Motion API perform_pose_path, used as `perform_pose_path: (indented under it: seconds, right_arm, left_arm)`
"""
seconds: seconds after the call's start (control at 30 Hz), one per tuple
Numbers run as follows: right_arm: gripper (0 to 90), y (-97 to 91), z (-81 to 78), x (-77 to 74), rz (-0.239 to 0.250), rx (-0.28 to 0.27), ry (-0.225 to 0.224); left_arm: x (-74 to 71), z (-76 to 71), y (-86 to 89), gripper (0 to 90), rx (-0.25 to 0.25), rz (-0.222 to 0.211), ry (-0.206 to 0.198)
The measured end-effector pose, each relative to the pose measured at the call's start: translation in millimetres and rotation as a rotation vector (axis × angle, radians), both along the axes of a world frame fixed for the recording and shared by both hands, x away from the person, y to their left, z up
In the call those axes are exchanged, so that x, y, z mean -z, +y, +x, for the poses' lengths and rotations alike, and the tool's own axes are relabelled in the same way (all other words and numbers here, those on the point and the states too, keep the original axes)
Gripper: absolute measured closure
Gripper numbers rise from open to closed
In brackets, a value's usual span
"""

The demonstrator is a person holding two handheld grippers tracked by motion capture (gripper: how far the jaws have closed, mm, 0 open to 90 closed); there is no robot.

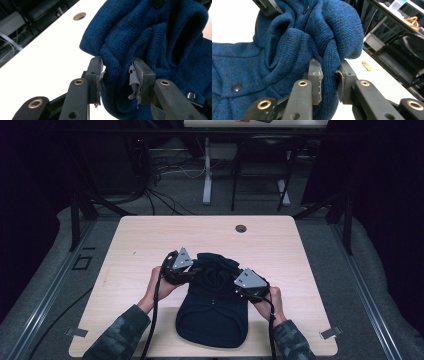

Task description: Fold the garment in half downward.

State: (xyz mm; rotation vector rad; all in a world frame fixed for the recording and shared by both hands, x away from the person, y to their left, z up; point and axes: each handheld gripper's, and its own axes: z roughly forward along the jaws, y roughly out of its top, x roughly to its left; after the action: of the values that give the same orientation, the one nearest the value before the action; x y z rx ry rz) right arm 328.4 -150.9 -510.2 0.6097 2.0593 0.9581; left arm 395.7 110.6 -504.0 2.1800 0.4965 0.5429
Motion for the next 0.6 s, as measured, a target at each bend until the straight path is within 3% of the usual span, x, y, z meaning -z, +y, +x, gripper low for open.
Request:
perform_pose_path:
  seconds: [0.1, 0.23, 0.47, 0.5, 0.57, 0.6]
  right_arm:
    - [75.7, -2.6, -4.1, 3.7, -0.004, -0.018, -0.031]
    - [75.5, -5.3, -8.3, 6.7, -0.016, -0.038, -0.045]
    - [72.8, -5.8, -12.5, 4.9, -0.040, -0.051, 0.037]
    - [71.3, -5.7, -13.7, 3.9, -0.038, -0.055, 0.069]
    - [70.7, -5.5, -14.6, 3.8, -0.037, -0.056, 0.079]
    - [69.1, -5.2, -15.6, 3.3, -0.041, -0.060, 0.112]
  left_arm:
    - [1.7, -0.1, -0.6, 60.7, 0.009, 0.003, 0.024]
    - [4.1, -5.5, -0.3, 66.8, 0.022, 0.003, 0.010]
    - [8.7, -20.1, 0.0, 70.2, 0.024, 0.010, -0.028]
    - [9.1, -21.9, 0.0, 70.3, 0.025, 0.015, -0.039]
    - [10.3, -25.4, -0.3, 70.3, 0.023, 0.017, -0.046]
    - [10.7, -27.1, 0.0, 70.3, 0.022, 0.023, -0.051]
